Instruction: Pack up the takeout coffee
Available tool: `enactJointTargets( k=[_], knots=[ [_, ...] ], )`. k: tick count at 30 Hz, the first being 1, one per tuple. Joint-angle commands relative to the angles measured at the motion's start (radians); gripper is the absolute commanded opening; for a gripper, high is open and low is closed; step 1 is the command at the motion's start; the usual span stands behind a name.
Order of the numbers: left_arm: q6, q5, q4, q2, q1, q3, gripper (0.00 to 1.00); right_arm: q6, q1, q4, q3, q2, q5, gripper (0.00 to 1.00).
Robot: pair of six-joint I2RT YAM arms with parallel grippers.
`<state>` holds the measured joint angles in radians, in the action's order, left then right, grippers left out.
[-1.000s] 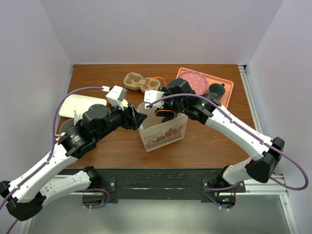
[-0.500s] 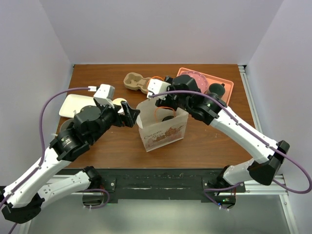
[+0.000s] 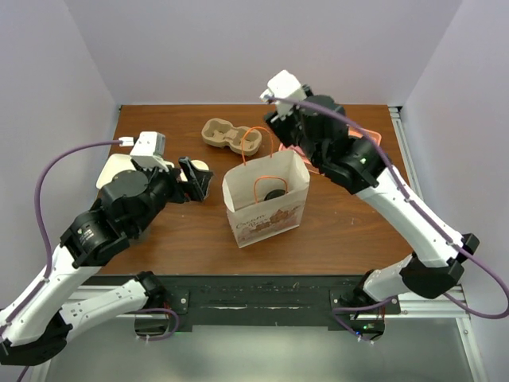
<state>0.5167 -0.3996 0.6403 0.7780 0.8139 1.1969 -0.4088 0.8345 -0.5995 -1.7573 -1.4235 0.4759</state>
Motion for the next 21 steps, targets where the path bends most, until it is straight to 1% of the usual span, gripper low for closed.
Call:
enactJointTargets(
  k=[1,2,3,4,5,6,8,9,10,11,12,13,15,16,18,19,20,21],
  knots=[
    [0.065,-0.14,0.131,0.049,0.004,0.111,0.94,0.386,-0.003,-0.161,-0.242,-0.025,0.205,0.58],
    [0.074,-0.168,0.175,0.052,0.002,0.122,0.92,0.443,-0.003,-0.252,-0.27,-0.028,0.192,0.56],
    [0.08,-0.224,0.197,0.055,0.004,0.131,0.91,0.493,-0.003,-0.291,-0.292,-0.022,0.173,0.54],
    [0.086,-0.251,0.212,0.055,0.002,0.145,0.9,0.587,-0.003,-0.327,-0.318,-0.014,0.153,0.51],
    [0.086,-0.274,0.248,0.059,0.002,0.154,0.89,0.637,-0.003,-0.394,-0.327,-0.008,0.103,0.51],
    [0.086,-0.294,0.269,0.078,0.002,0.168,0.88,0.675,-0.003,-0.422,-0.335,0.004,0.072,0.51],
    [0.095,-0.337,0.353,0.113,0.004,0.243,0.87,0.757,-0.003,-0.46,-0.323,0.053,-0.005,0.52],
    [0.103,-0.347,0.381,0.154,0.002,0.271,0.87,0.781,-0.003,-0.462,-0.308,0.075,-0.073,0.53],
    [0.12,-0.375,0.41,0.176,0.002,0.323,0.86,0.829,-0.003,-0.457,-0.262,0.098,-0.103,0.54],
    [0.127,-0.39,0.456,0.194,0.002,0.34,0.86,0.849,-0.003,-0.441,-0.234,0.153,-0.129,0.55],
    [0.137,-0.407,0.476,0.226,0.002,0.351,0.85,0.867,-0.003,-0.427,-0.202,0.182,-0.185,0.57],
    [0.164,-0.445,0.496,0.239,0.004,0.368,0.85,0.896,-0.003,-0.409,-0.138,0.216,-0.2,0.64],
    [0.187,-0.47,0.556,0.276,-0.005,0.382,0.83,0.927,-0.003,-0.393,-0.097,0.296,-0.217,0.72],
    [0.228,-0.488,0.582,0.289,-0.012,0.403,0.83,0.953,-0.003,-0.393,-0.072,0.317,-0.22,0.77],
    [0.247,-0.498,0.639,0.31,-0.045,0.405,0.83,0.964,-0.002,-0.388,-0.039,0.383,-0.221,0.86],
    [0.249,-0.492,0.648,0.31,-0.065,0.397,0.83,0.964,-0.003,-0.384,-0.003,0.402,-0.217,0.98],
    [0.241,-0.476,0.653,0.311,-0.123,0.395,0.82,0.963,-0.003,-0.39,0.013,0.425,-0.212,0.99],
    [0.226,-0.455,0.651,0.313,-0.157,0.394,0.82,0.963,-0.003,-0.399,0.024,0.457,-0.204,0.99]
  ],
)
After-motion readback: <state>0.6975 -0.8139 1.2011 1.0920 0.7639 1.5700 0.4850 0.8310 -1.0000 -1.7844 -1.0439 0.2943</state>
